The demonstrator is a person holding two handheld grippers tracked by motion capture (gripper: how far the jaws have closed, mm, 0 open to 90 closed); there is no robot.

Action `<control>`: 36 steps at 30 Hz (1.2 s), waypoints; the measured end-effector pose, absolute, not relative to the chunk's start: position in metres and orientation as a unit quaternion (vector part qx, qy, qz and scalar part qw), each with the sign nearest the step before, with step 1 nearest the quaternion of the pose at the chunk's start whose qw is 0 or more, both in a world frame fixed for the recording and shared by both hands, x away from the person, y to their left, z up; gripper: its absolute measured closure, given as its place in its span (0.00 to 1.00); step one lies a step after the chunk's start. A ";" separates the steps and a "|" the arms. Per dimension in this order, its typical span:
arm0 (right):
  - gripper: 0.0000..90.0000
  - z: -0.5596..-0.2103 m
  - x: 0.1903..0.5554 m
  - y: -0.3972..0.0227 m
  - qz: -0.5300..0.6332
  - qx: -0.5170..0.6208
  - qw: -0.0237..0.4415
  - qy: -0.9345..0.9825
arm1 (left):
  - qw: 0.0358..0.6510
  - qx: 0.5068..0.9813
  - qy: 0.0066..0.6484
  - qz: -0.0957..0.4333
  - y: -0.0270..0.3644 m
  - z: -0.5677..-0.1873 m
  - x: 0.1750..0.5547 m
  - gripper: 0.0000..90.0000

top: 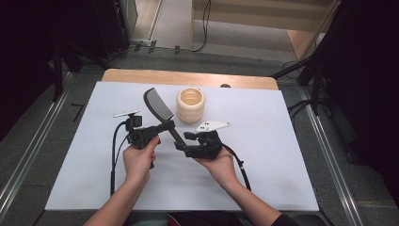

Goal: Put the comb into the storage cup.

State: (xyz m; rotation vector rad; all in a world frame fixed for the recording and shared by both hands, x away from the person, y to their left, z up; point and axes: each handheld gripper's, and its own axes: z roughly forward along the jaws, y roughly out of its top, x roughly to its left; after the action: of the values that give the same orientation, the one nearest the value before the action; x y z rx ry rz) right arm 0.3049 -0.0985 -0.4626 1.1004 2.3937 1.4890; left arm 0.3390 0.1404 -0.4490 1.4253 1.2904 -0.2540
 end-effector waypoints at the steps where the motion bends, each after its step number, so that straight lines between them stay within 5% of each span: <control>1: 0.42 -0.463 0.305 -0.099 0.489 0.363 0.055 0.791 | 0.564 0.608 0.549 -0.105 0.140 -0.449 0.339 0.81; 36: 0.27 -0.460 0.293 -0.136 0.473 0.323 0.017 0.819 | 0.511 0.691 0.506 -0.071 0.150 -0.433 0.348 0.81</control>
State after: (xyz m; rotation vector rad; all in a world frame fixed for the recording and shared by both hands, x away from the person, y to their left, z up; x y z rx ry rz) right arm 0.2930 -0.1357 -0.4602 1.0053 2.5473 1.4696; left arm 0.3477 0.1501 -0.4330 1.6629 1.2176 -0.1700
